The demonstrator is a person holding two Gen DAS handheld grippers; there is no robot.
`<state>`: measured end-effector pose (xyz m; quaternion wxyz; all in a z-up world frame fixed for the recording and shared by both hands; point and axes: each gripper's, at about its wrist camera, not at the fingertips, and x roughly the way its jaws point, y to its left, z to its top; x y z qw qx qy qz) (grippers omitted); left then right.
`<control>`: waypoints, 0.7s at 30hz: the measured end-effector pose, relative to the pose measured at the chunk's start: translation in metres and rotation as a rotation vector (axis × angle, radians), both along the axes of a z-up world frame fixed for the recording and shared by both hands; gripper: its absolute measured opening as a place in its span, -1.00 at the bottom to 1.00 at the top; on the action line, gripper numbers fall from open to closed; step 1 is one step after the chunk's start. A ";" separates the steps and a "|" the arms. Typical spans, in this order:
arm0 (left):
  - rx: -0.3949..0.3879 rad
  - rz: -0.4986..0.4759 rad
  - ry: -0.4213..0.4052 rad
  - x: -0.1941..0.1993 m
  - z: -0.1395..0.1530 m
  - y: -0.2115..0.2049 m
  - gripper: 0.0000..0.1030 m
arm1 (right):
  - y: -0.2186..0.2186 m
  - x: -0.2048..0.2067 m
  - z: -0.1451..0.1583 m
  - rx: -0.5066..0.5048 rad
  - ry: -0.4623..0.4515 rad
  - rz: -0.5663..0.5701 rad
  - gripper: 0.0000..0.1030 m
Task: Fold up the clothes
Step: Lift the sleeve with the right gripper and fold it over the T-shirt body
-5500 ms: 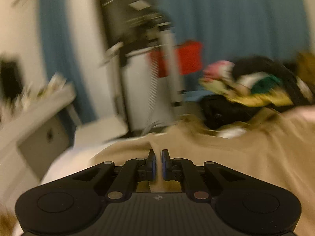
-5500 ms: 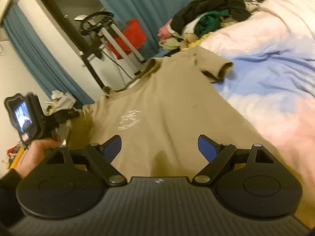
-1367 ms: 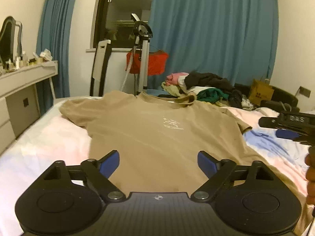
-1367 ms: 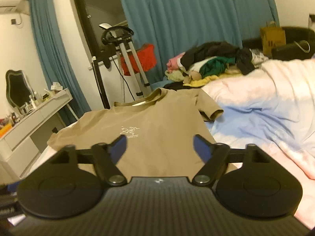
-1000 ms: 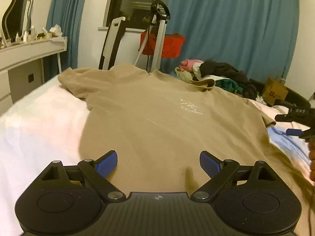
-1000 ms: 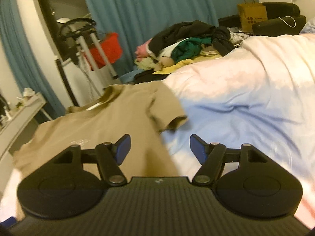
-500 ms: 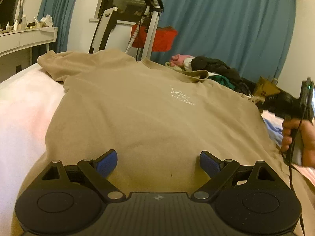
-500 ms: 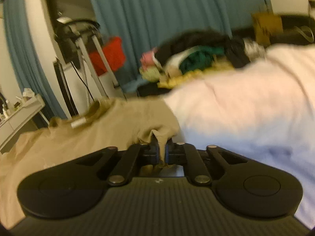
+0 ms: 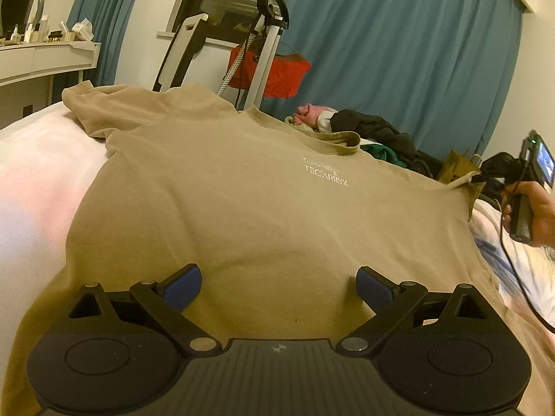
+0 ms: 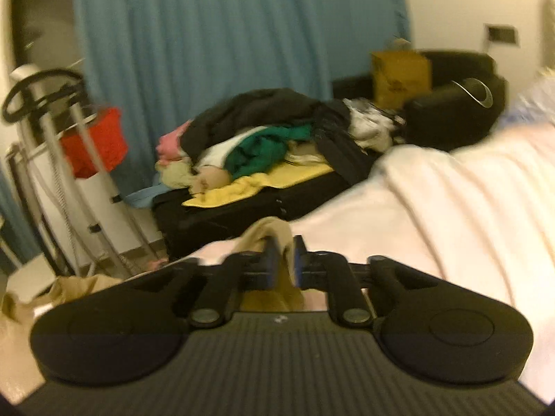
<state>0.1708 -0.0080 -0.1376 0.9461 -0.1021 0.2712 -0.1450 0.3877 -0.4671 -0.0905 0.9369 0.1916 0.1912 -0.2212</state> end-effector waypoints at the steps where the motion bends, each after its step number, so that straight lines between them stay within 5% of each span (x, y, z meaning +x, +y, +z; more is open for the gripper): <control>1: 0.001 0.000 0.000 0.000 0.000 0.000 0.88 | 0.000 -0.011 -0.002 0.017 -0.027 -0.026 0.48; 2: 0.001 -0.001 -0.001 -0.001 0.000 0.001 0.88 | 0.001 -0.021 -0.006 0.045 -0.052 -0.041 0.66; 7: -0.004 -0.002 0.003 -0.002 0.001 0.002 0.89 | 0.015 -0.072 -0.036 0.270 -0.156 -0.020 0.70; 13: -0.011 -0.003 0.000 -0.006 0.000 0.001 0.89 | 0.041 -0.060 -0.084 0.514 -0.095 0.145 0.69; 18: -0.009 -0.009 -0.004 -0.004 -0.002 -0.001 0.92 | 0.046 -0.033 -0.093 0.530 -0.121 0.120 0.66; 21: -0.010 -0.011 -0.006 -0.003 -0.003 -0.002 0.94 | 0.040 -0.018 -0.091 0.563 -0.168 0.118 0.40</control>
